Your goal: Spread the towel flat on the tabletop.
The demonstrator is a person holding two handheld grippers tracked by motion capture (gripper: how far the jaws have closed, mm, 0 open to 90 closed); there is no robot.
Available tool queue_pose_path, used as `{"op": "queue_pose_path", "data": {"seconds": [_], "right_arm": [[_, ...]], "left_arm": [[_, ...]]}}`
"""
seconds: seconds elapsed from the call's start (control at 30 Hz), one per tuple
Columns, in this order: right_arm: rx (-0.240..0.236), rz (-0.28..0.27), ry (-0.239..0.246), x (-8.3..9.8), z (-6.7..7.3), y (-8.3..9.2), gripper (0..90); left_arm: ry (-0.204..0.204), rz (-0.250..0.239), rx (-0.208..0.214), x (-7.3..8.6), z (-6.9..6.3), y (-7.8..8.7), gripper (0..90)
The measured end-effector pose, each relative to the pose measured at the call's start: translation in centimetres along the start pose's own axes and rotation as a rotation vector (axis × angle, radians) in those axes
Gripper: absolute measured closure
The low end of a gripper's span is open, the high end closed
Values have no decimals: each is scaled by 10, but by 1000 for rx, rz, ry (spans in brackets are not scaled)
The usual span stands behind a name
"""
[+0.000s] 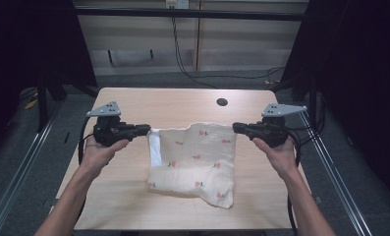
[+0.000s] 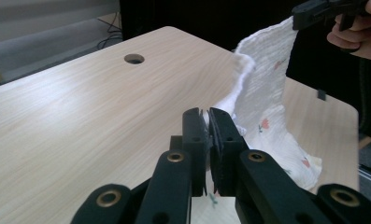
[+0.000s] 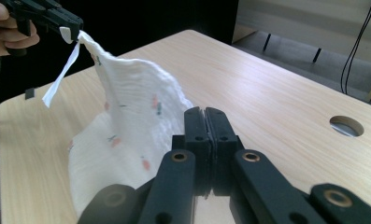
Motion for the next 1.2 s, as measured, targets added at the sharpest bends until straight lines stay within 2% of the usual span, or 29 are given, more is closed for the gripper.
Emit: {"op": "queue_pose_path", "data": {"seconds": [0.1,0.3,0.57,0.63,0.67,0.8,0.9,0.97,1.1,1.2], "right_arm": [[1,18,-8,5,-6,-9,888],[0,46,-36,17,-17,-26,887],[14,60,-75,30,-37,-52,887],[21,67,-81,32,-41,-58,887],[23,67,-87,33,-42,-61,887],[29,94,-94,42,-46,-68,887],[38,110,-107,48,-50,-72,887],[53,122,-112,52,-53,-74,886],[71,141,-132,60,-62,-80,885],[81,156,-151,63,-69,-86,864]], "left_arm": [[13,23,-3,6,6,-8,863],[78,48,-9,21,25,-19,863],[128,40,-23,29,41,-17,863],[151,38,-2,32,45,-18,863],[153,41,-13,35,48,-20,863],[173,77,-38,47,60,-32,862],[188,67,-34,51,68,-44,862],[196,84,-53,54,76,-54,862],[212,97,-69,54,89,-68,860],[226,82,-88,50,95,-73,844]]}}
Point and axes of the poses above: each handheld gripper's, and its own axes: y roughly backward along the jaws, x roughly out of its underside, z roughly to its left, the point moved 6 cm from there along -y, roughly forward along the jaws, and after that the axes turned 9 degrees about y, right-handed, at the moved point
